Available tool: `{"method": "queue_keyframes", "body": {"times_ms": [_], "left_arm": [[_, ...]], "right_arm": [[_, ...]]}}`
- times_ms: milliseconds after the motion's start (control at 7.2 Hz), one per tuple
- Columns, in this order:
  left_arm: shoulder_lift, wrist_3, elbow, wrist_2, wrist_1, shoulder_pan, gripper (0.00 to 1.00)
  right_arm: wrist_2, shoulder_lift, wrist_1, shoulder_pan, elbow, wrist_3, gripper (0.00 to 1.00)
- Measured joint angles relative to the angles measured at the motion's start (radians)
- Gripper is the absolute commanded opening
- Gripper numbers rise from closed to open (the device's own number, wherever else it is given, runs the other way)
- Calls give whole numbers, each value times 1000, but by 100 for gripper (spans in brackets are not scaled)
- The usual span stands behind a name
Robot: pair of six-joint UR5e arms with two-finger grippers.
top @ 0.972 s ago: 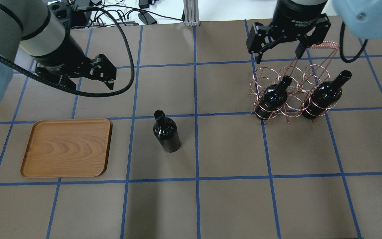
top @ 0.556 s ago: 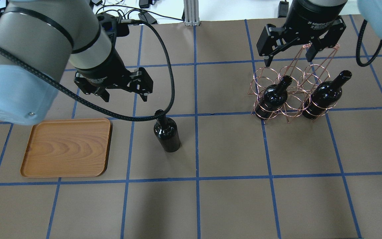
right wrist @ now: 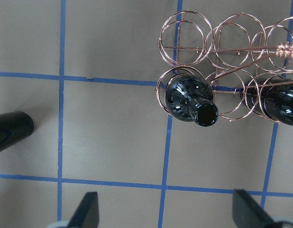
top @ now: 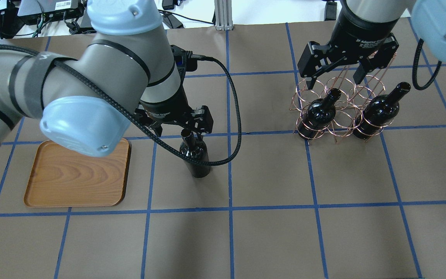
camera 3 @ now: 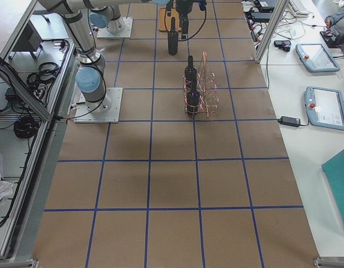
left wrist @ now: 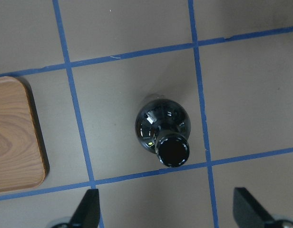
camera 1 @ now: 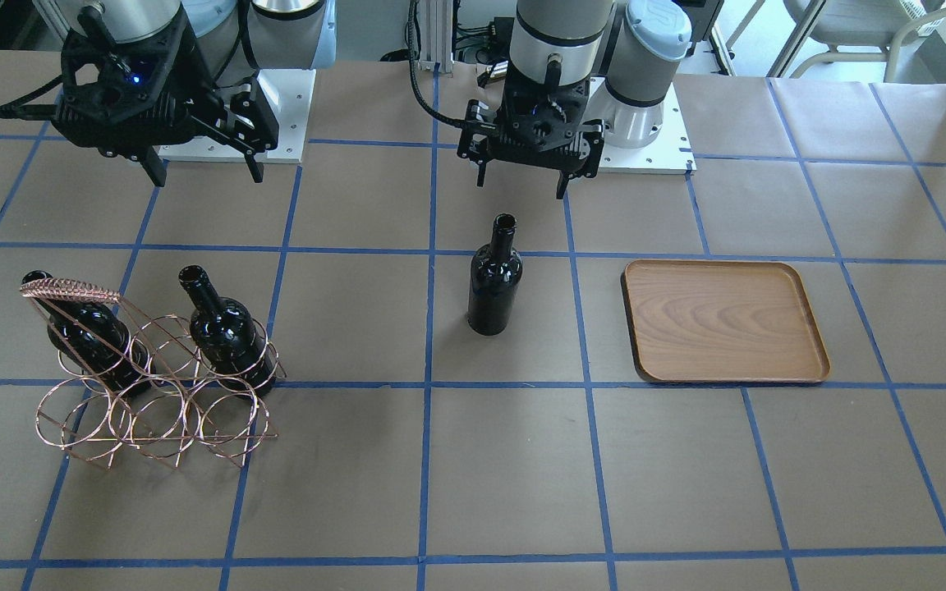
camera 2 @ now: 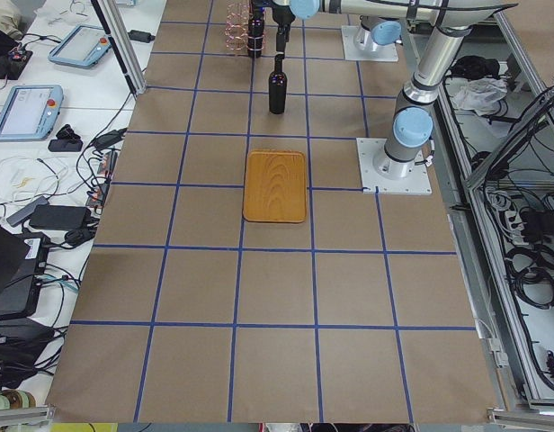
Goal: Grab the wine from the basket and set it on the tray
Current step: 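Move the left gripper over the standing bottle while the right gripper rises, then lower the left gripper around the bottle neck and close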
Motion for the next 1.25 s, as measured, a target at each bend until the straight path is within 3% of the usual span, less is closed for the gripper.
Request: {"method": "queue_keyframes", "body": {"times_ms": [139,556,694,833,972,1111,1250], "left_arm": [[-25,2,-15,-1,28,-4,95],[-57,12,-27,-1,51,-8,78],[-59,14,-28,-2,50,-8,66],[-62,16,-28,-9,50,-8,60],[-67,17,-28,-22,48,-7,60],[-72,19,-28,-29,44,-7,60],[-74,19,-28,-32,38,-7,34]], "right_arm": [[-1,-2,2,0,3,4,31],[-40,-7,25,-2,4,6,32],[-43,-8,31,-1,4,7,24],[-44,-8,34,0,4,8,10],[-47,-8,37,0,4,9,9],[-48,-9,38,0,4,9,0],[-48,-12,54,0,4,10,0]]}}
